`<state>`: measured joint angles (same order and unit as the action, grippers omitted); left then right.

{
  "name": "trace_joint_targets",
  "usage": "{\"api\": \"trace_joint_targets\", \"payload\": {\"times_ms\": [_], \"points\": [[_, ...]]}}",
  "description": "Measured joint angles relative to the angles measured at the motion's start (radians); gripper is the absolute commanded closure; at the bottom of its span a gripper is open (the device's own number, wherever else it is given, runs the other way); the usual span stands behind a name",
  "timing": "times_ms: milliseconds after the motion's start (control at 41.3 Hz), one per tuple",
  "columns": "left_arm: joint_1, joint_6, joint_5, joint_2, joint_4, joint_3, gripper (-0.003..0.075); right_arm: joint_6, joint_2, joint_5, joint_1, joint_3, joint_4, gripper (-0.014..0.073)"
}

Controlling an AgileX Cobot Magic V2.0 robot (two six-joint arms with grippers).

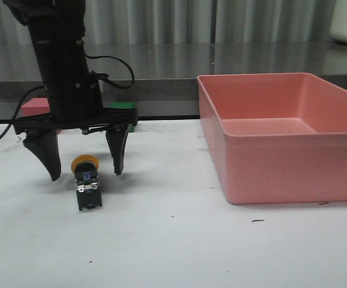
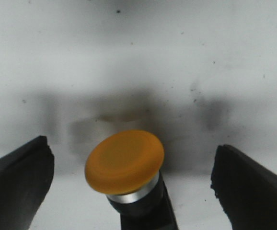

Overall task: Place and stand button with both arms
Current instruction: 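Lower the open left gripper over the lying button, then close the left gripper on the button and lift it, then rotate the button upright with the left gripper, yellow cap up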

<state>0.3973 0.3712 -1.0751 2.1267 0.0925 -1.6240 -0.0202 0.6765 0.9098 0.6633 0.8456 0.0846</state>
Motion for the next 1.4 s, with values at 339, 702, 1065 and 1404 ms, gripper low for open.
{"api": "trace_joint_targets", "payload": {"times_ms": [339,702,1065,1404], "points": [[0.0,0.0,-0.022,0.0,-0.001,0.0,0.0413,0.0,0.0,0.0,0.0,0.0,0.0,0.0158],[0.0,-0.022,-0.023,0.0,-0.016,-0.008,0.0577,0.0,0.0,0.0,0.0,0.0,0.0,0.0158],[0.0,-0.099,-0.028,-0.042,-0.05,-0.038,0.0589,0.0,0.0,0.0,0.0,0.0,0.0,0.0158],[0.0,-0.221,0.009,-0.278,-0.116,0.039,0.0589,0.0,0.0,0.0,0.0,0.0,0.0,0.0158]]}}
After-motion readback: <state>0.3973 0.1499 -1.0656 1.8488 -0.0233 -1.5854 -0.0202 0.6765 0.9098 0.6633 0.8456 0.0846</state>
